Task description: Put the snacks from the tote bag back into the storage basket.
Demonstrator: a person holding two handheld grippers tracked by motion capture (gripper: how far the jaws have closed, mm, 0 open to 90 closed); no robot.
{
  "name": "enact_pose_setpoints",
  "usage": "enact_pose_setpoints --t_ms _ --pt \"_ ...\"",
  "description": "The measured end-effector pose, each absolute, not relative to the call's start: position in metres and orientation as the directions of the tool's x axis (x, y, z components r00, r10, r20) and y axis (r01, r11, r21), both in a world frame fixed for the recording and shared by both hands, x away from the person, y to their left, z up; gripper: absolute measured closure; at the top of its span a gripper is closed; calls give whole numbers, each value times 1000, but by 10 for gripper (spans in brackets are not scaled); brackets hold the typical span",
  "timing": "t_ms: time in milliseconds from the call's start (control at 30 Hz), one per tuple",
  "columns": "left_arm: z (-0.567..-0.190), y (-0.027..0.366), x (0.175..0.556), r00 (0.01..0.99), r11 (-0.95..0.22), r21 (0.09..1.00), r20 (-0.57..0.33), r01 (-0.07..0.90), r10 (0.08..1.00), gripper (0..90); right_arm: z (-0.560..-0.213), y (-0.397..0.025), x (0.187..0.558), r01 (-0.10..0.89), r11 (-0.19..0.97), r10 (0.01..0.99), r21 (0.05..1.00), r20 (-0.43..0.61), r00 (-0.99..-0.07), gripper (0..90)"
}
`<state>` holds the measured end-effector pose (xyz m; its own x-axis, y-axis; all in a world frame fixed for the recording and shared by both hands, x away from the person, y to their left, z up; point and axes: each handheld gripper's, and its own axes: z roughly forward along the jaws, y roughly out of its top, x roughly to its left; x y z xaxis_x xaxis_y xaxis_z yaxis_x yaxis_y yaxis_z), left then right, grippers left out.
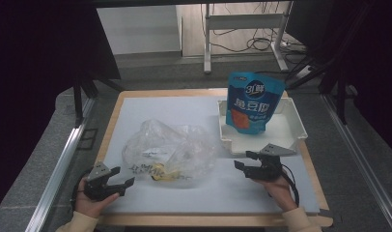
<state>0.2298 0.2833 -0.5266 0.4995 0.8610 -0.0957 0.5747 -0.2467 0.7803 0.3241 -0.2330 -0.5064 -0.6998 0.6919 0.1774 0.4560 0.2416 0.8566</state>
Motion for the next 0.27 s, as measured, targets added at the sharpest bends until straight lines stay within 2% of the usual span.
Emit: enact_pose_setpoints --t_ms 267 --pt "-527 284 230 495 -243 780 -97 577 863 270 -506 -232 324 440 250 697 863 155 -700 288"
